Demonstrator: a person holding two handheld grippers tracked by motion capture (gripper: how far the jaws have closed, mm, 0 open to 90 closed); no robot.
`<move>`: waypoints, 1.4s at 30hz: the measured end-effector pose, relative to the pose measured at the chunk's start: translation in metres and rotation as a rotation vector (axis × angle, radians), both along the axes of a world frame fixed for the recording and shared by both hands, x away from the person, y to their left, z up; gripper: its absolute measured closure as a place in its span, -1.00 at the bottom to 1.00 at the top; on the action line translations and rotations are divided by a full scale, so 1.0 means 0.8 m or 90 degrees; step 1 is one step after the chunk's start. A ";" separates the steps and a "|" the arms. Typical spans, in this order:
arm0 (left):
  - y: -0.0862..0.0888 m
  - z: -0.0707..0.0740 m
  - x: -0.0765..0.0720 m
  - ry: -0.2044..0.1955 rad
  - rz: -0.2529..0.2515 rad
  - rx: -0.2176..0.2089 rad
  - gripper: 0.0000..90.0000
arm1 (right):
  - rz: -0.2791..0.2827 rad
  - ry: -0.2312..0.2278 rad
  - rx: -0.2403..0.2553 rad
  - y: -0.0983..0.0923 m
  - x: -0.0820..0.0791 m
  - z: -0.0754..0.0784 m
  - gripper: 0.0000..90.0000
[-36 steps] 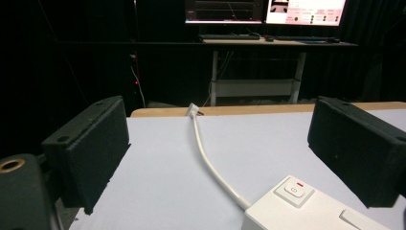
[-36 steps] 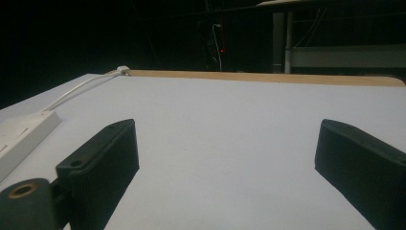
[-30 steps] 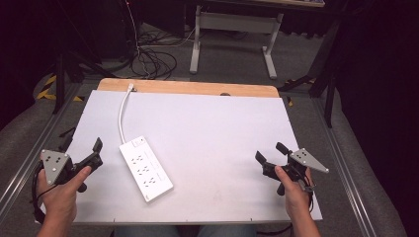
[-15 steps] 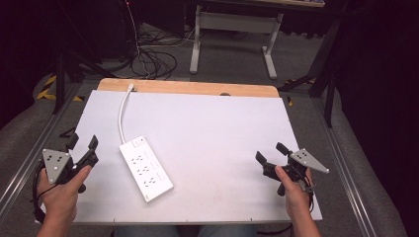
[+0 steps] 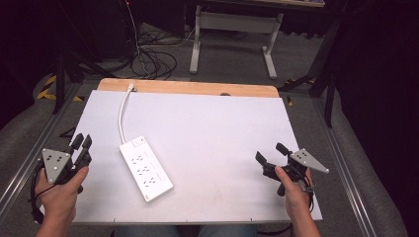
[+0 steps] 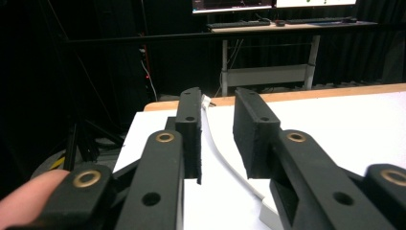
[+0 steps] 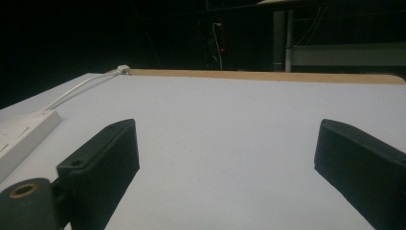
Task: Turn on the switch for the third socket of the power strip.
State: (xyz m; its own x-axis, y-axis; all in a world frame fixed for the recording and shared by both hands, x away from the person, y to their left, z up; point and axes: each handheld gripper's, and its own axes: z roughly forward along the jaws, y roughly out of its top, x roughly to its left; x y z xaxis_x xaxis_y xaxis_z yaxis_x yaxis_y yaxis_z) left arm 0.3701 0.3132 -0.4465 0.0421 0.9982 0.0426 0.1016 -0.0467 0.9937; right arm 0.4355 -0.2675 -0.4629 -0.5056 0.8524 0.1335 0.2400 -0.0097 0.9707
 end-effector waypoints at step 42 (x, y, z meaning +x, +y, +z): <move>0.001 0.011 -0.008 0.009 -0.106 -0.027 0.91 | 0.000 0.000 0.005 -0.002 -0.001 0.001 -0.81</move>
State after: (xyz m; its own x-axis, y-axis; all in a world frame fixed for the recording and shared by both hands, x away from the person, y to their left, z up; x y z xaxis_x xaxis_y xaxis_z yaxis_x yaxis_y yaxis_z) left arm 0.3639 0.3138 -0.4377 0.2076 0.9782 -0.0013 0.1105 -0.0221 0.9936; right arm 0.4351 -0.2689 -0.4625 -0.5055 0.8515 0.1394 0.2393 -0.0169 0.9708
